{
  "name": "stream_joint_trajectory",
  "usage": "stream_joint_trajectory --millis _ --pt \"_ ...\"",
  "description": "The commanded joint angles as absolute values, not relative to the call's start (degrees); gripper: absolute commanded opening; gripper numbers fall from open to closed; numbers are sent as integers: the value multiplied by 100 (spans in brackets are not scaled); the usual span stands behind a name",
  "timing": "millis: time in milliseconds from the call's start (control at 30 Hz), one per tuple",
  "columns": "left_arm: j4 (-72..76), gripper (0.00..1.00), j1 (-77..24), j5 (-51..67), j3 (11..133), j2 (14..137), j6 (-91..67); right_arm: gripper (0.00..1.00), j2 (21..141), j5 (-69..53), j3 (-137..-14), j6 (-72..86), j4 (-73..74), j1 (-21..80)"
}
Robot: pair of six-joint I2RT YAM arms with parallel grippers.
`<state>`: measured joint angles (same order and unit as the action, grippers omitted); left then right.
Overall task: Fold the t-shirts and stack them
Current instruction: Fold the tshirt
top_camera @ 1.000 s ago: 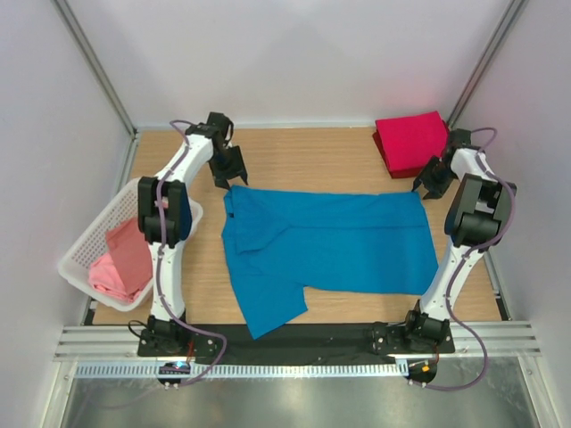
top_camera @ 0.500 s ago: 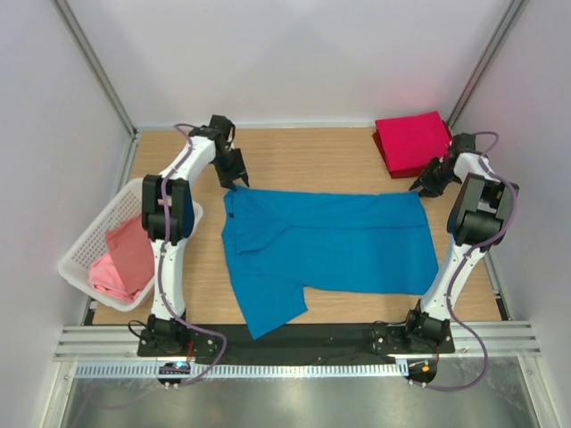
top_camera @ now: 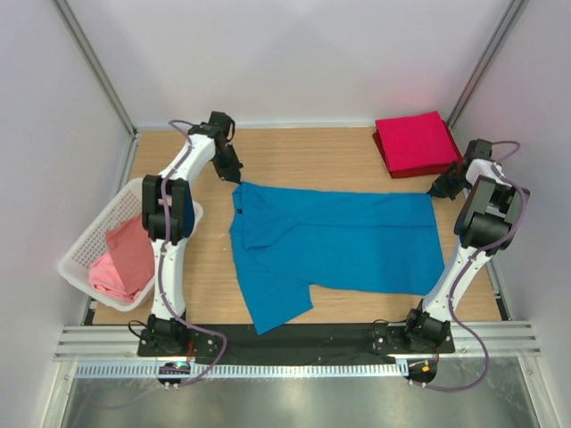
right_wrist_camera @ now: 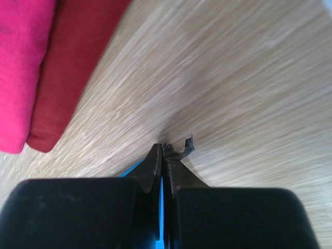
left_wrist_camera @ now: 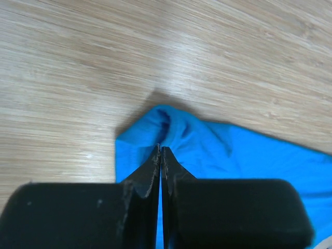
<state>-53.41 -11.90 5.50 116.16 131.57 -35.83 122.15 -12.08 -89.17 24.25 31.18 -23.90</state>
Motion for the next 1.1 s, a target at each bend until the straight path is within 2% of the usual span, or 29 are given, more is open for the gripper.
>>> stream_joint_trajectory --millis 0,67,167,200,300,367,400,467,600,700,733,833,967,1067 --pt "-5247 0 -1195 246 11856 13104 -3814 1 12067 -843 -8833 2505 2900 -2443" --pt "-5299 0 -1195 307 11979 13139 -3797 5 12146 -1028 -8955 2522 2997 -2443" --pt "-5422 0 -1195 474 12155 13087 -3657 20 12086 -889 -9087 2584 3286 -2435" --pt "-5458 8 -1195 527 12260 13052 -3613 30 11981 -766 -9105 2627 3392 -2435" --pt "-5423 35 -1195 712 12305 12859 -3446 43 11541 -300 -9281 3031 4129 -2408" --pt "-5536 41 -1195 703 12366 12841 -3410 48 11156 -28 -9264 3277 4762 -2286" --pt "-5607 45 -1195 642 12453 12858 -3367 48 10979 217 -9168 3331 4859 -2059" --pt "-5862 45 -1187 641 12533 12893 -3323 50 10393 377 -8774 3488 5001 -1672" --pt "-6222 41 -1213 1011 12236 12587 -3085 49 9432 133 -7851 4244 4441 -12" --pt "-6232 38 -1257 915 11121 11852 -2980 49 9133 -184 -7270 4849 3649 894" --pt "-6127 38 -1266 940 10440 11656 -2953 48 9141 -106 -7225 4973 3491 1392" --pt "-5776 38 -1292 1334 9487 10839 -2953 48 9386 -80 -7224 5159 3270 2167" --pt "-5222 43 -1415 1818 8011 10240 -3233 48 9773 -70 -7374 5299 3261 2776" --pt "-4791 46 -1564 2153 7447 10143 -3453 48 9931 -70 -7365 5467 3243 2953"
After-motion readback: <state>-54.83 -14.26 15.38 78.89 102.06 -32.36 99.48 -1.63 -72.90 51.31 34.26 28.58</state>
